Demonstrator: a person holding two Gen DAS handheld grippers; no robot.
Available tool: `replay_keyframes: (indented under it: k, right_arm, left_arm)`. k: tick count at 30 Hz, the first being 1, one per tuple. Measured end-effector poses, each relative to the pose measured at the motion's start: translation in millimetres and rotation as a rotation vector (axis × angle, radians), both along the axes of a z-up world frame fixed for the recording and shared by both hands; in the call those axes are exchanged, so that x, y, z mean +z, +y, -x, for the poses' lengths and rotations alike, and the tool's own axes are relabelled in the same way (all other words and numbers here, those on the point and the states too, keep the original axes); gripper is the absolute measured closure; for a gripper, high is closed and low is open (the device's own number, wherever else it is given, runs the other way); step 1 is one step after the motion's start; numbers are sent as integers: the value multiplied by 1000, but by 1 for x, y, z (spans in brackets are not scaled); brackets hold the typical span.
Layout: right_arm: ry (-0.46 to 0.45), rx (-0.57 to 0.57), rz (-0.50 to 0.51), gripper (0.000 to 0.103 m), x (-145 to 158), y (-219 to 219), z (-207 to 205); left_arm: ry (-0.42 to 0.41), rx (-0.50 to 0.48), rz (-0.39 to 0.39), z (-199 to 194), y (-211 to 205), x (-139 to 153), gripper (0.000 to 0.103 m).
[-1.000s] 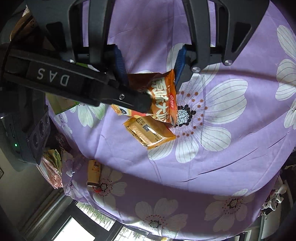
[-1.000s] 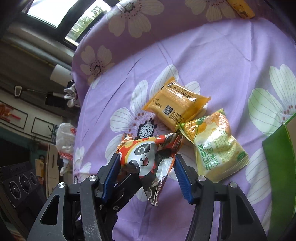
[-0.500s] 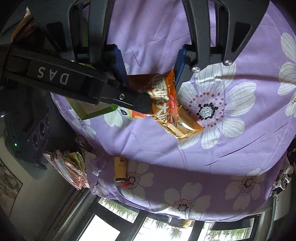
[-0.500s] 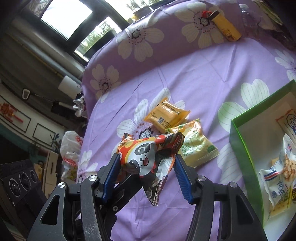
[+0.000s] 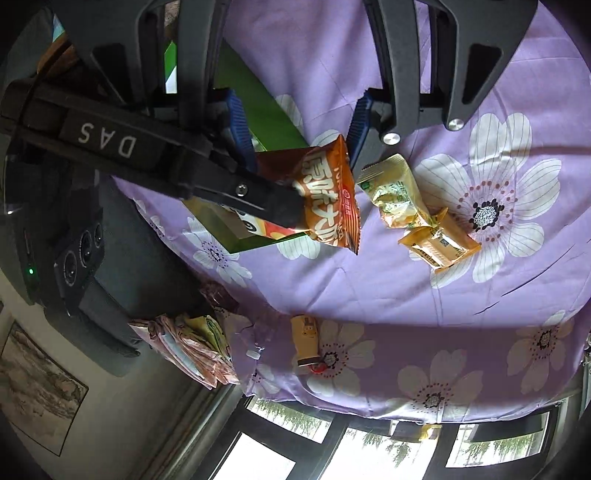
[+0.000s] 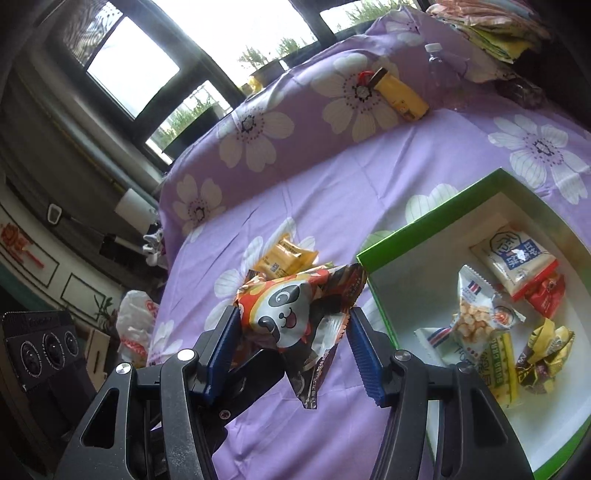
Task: Organize snacks
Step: 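Lift the panda packet and carry it over the green box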
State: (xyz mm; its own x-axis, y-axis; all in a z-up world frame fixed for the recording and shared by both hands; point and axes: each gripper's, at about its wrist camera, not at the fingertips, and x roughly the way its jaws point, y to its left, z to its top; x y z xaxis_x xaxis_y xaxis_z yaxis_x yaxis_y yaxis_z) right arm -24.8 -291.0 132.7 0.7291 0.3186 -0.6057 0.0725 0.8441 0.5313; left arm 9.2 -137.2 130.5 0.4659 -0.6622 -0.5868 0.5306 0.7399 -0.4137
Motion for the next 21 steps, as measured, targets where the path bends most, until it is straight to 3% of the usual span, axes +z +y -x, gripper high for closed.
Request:
replay_keyframes:
  k: [9,21]
  right_arm:
    - [-37,-51,4,42,10,-42,19]
    - [-14,-117,-32,42,1,-98,31]
  left_arm:
    - [-27,-60,7,7,-43,8,58]
    - [-15,-117,-18,8,-101,6,58]
